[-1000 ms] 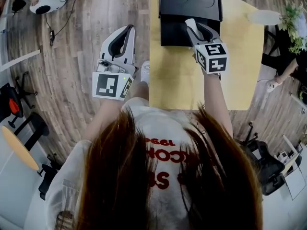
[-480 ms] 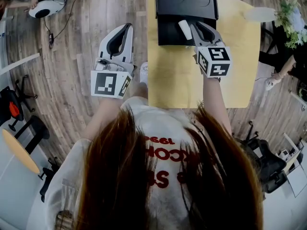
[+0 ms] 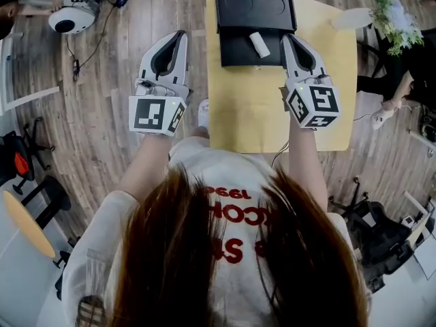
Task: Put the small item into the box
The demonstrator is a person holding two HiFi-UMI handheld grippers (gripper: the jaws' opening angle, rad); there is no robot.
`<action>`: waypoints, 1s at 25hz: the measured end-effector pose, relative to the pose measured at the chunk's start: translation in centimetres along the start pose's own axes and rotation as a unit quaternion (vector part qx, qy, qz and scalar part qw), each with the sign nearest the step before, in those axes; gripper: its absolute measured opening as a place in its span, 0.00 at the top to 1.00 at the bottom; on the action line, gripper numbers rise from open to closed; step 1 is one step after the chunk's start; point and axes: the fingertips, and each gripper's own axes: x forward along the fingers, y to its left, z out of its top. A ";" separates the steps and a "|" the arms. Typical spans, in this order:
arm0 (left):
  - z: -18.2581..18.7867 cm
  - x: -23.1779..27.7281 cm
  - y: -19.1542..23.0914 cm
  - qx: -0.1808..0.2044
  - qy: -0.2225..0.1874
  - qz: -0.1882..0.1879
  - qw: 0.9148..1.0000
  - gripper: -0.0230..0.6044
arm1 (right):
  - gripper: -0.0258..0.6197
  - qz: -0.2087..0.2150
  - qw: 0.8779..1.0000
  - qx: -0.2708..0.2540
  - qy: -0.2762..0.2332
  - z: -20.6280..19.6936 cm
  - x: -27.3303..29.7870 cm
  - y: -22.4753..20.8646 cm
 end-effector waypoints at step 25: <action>3.4 -2.6 -1.8 0.015 -0.042 0.004 0.999 0.95 | 0.95 -0.029 0.996 -0.026 -0.084 4.9 -6.6 1.2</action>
